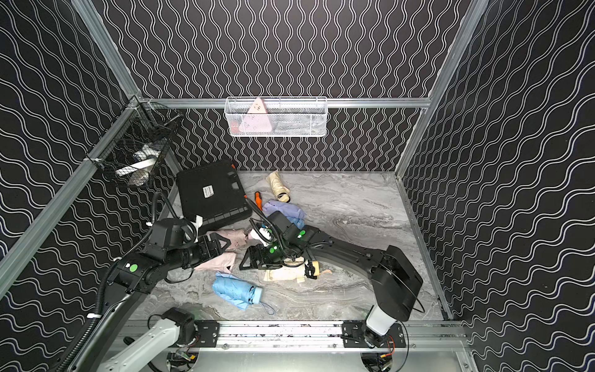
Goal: Take umbrellas out of sleeves
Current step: Pick up the umbrella from the center of the board.
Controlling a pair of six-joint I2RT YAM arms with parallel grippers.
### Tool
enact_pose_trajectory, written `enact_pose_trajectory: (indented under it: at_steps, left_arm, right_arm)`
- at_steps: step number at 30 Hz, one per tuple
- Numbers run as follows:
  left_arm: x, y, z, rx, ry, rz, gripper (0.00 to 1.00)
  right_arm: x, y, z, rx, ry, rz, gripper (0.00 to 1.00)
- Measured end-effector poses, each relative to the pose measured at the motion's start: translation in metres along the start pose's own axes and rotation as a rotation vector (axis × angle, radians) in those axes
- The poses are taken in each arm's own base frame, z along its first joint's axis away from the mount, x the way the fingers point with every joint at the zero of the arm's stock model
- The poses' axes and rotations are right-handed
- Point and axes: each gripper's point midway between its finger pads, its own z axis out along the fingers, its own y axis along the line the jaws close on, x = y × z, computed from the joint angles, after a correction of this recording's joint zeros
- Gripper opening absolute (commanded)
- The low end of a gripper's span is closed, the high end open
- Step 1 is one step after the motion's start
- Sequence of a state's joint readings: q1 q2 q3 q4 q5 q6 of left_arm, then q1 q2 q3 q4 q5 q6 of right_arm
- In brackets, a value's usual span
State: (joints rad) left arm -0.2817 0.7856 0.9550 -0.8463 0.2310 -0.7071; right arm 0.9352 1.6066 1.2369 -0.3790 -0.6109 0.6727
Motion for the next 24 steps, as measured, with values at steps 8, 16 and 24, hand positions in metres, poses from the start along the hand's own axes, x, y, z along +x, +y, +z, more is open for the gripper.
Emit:
enact_pose_trajectory:
  at_steps: [8, 16, 24]
  left_arm:
    - [0.002, -0.014, 0.003, 0.013, 0.019, 0.079, 0.85]
    - [0.007, -0.019, 0.008, 0.004, 0.041, 0.131, 0.87]
    - [0.013, -0.02, 0.019, -0.004, 0.069, 0.149, 0.88]
  right_arm:
    - [-0.05, 0.024, -0.061, 0.021, -0.199, -0.029, 0.86]
    - [-0.104, 0.013, -0.138, 0.121, -0.431, -0.007, 0.87]
    - [-0.145, -0.018, -0.168, 0.329, -0.484, 0.027, 0.88]
